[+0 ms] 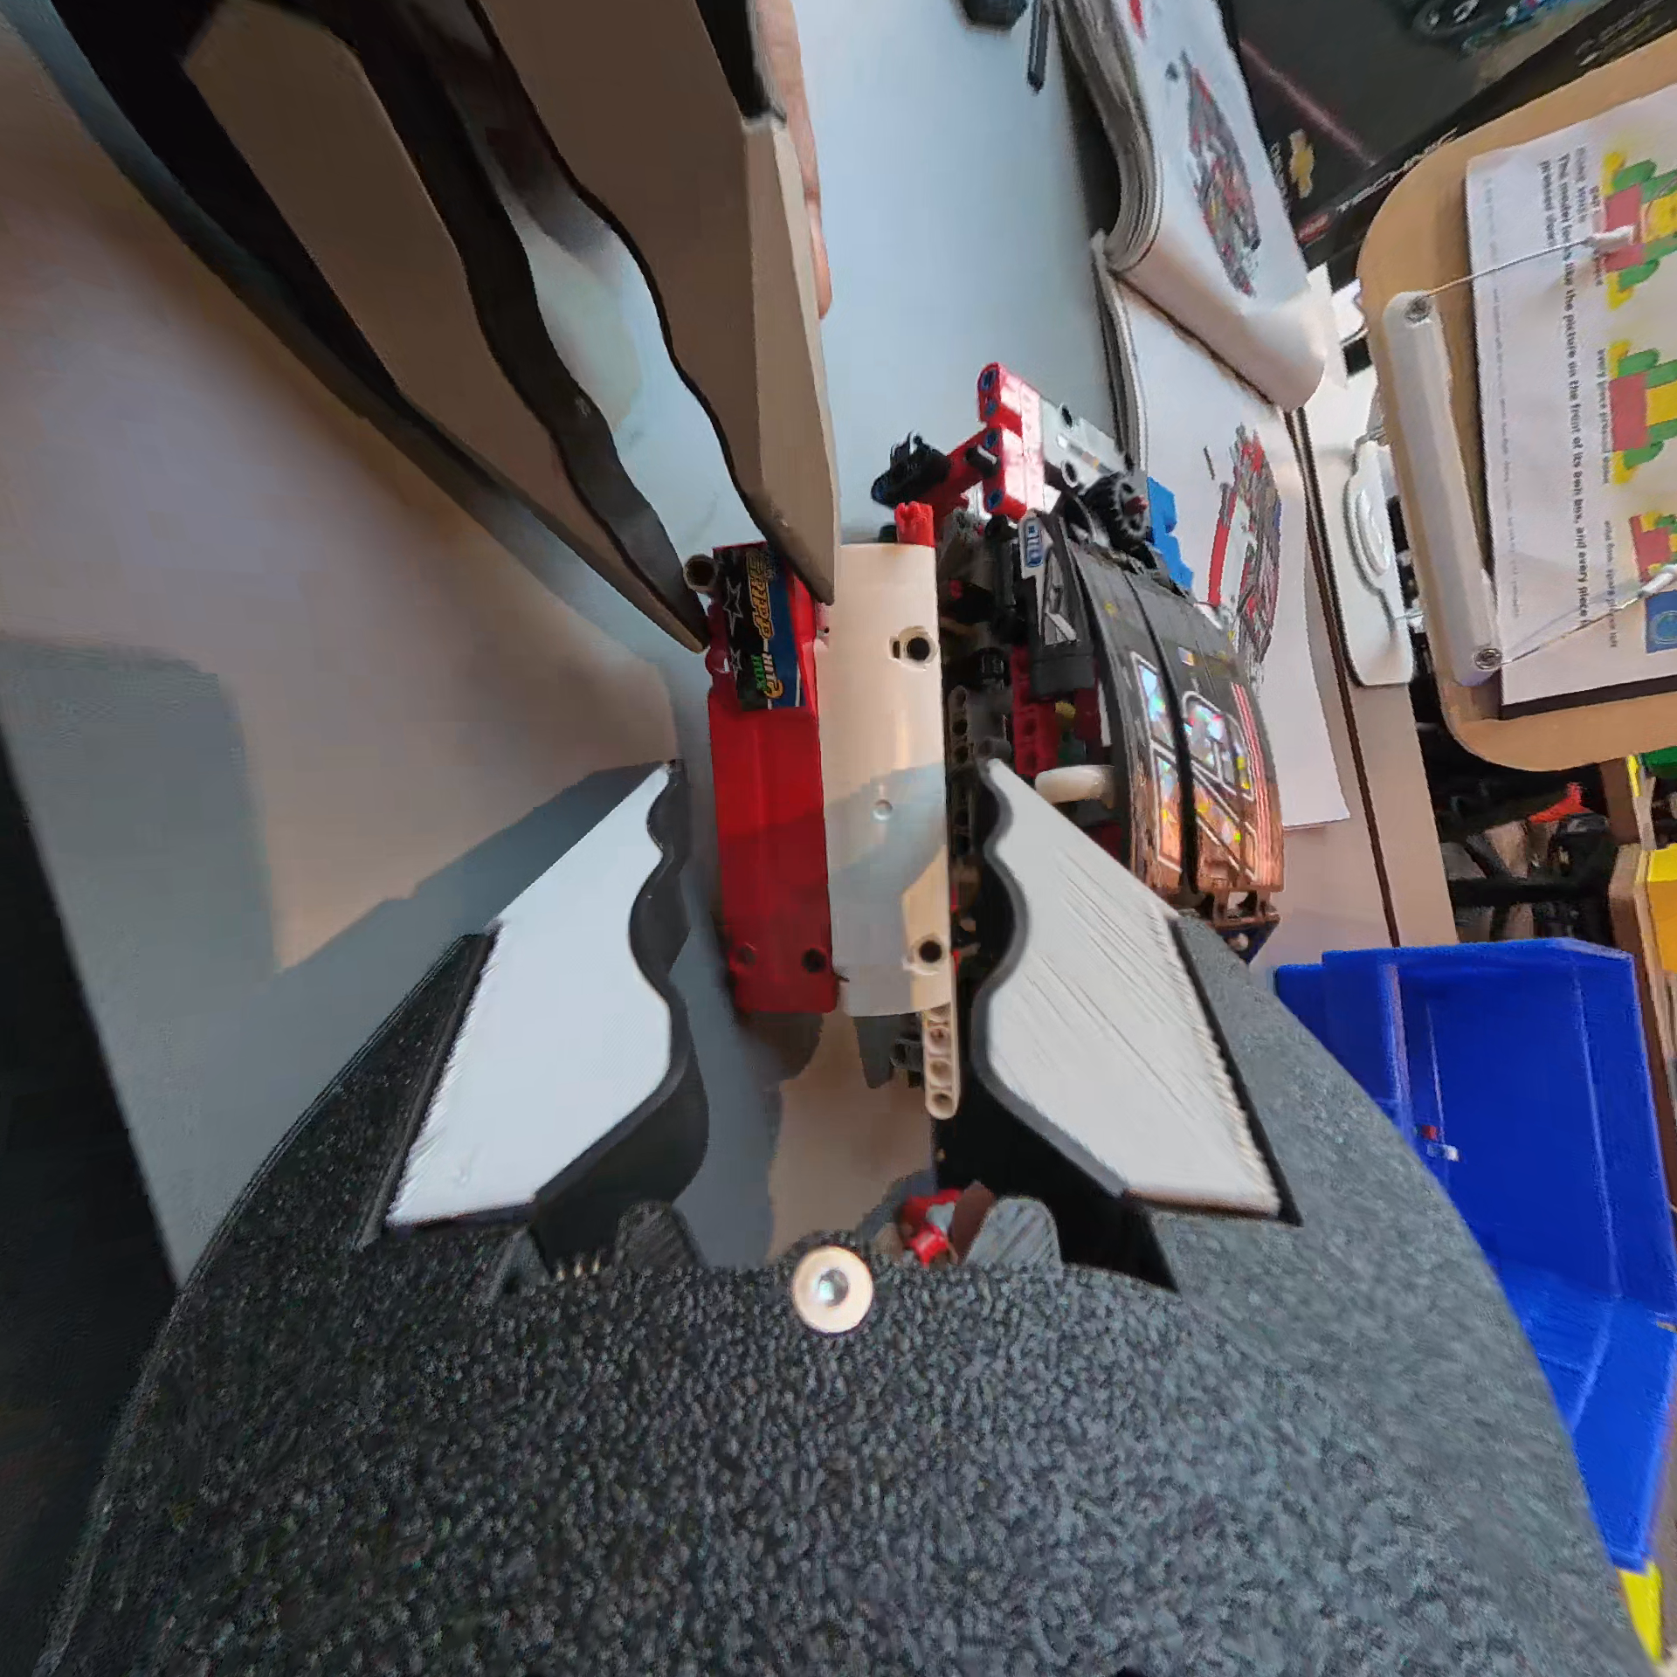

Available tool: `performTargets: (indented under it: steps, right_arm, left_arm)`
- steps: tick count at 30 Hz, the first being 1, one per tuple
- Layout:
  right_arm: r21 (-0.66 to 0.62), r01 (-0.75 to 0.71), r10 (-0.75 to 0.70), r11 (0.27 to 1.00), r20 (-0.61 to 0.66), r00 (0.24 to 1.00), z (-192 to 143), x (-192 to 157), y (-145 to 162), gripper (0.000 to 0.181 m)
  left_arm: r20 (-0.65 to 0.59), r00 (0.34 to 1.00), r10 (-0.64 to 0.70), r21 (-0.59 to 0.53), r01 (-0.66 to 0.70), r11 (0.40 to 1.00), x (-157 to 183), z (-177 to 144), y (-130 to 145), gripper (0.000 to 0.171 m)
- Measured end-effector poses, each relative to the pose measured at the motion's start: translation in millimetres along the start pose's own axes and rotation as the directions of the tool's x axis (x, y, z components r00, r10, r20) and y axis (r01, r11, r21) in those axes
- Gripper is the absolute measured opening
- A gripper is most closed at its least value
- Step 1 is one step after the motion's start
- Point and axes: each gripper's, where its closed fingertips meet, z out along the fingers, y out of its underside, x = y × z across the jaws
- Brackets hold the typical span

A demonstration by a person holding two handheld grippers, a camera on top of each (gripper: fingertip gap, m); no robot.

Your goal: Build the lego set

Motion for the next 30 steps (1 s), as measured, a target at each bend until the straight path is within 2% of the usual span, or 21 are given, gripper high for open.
performTargets:
  steps: [6,9,14,16,19,25,30]
  right_arm:
    - [-0.041,0.084,-0.082,0.996,0.031,0.996,9,0,-1,0.050]
    - [-0.029,0.075,-0.074,0.997,0.019,0.997,8,0,-3,0.050]
    - [-0.016,0.048,-0.048,0.999,-0.004,0.999,1,-1,-1,0.049]
    - [-0.005,0.024,-0.024,1.000,-0.009,1.000,-3,-1,-1,0.050]
    - [0.027,-0.028,0.029,0.999,-0.024,0.999,-10,0,-2,0.050]
    - [0.042,-0.061,0.063,0.997,-0.064,0.996,-12,1,5,0.050]
    - [0.040,-0.047,0.050,0.998,-0.069,0.996,-6,-4,6,0.050]
  left_arm:
    - [0.007,1.000,-0.004,-0.011,0.004,1.000,-1,-1,1,0.023]
    - [0.046,0.998,-0.030,-0.005,0.030,1.000,-7,-4,1,0.033]
    - [0.052,0.988,-0.146,0.008,0.145,0.989,-17,-15,2,0.048]
    - [0.051,0.981,-0.186,0.011,0.185,0.983,-21,-20,5,0.050]
    - [0.056,0.965,-0.257,-0.008,0.258,0.966,-28,-25,15,0.056]
    - [0.046,0.903,-0.428,-0.058,0.430,0.901,-40,-32,34,0.054]
    - [0.073,0.881,-0.467,-0.195,0.472,0.860,-41,-30,65,0.058]
